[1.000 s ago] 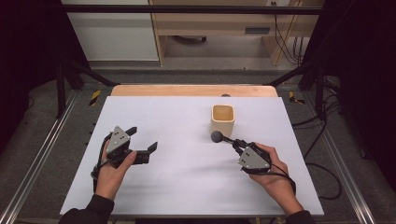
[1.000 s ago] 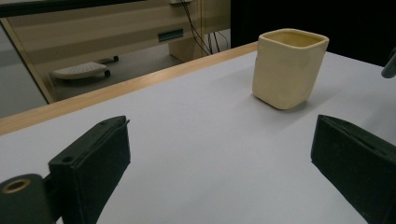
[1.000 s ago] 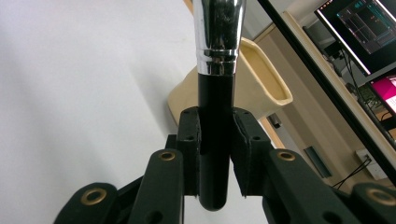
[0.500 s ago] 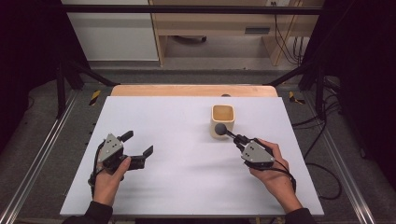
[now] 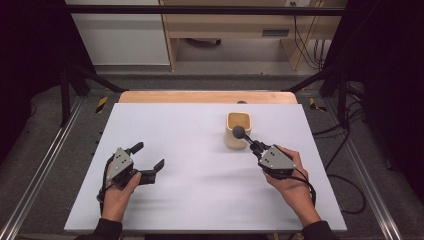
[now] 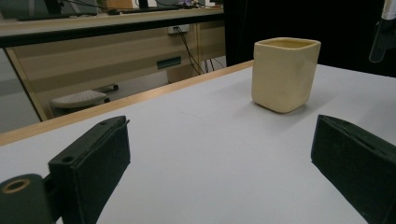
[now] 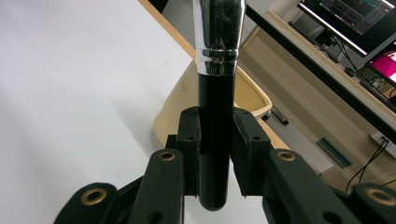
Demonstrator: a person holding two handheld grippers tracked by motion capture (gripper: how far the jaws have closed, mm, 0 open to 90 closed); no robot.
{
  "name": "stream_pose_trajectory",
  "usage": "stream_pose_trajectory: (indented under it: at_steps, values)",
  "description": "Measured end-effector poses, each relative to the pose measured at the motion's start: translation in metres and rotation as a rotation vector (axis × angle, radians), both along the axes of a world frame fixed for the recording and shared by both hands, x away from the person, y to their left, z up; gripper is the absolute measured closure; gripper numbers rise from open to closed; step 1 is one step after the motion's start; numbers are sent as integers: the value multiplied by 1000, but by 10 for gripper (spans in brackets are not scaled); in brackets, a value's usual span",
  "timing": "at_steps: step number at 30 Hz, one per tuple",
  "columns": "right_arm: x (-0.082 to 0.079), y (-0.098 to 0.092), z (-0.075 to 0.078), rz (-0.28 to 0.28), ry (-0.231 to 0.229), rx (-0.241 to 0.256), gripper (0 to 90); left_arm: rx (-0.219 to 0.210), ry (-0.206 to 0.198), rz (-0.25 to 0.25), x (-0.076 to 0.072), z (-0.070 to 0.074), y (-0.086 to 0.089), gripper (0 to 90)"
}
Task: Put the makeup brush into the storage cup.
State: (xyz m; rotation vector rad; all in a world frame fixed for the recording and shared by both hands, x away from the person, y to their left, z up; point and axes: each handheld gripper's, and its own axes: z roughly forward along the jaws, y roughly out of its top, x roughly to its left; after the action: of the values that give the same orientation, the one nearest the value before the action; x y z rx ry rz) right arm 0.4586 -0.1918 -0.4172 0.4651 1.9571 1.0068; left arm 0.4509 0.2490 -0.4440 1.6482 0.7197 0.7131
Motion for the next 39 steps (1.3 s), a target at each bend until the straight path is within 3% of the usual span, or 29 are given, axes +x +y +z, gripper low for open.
stream_pose_trajectory:
  at_steps: [4,15,26,39]
  values:
    - [0,0,0,-3,1,1,744,-1,-2,-18,-2,-2,3,44]
    - [2,1,7,-13,6,70,744,-80,35,-53,-8,-11,21,44]
    - [6,0,8,-22,11,110,744,-89,37,-90,-13,-18,19,42]
    - [10,-1,14,-23,22,179,744,-92,36,-87,-15,-20,18,40]
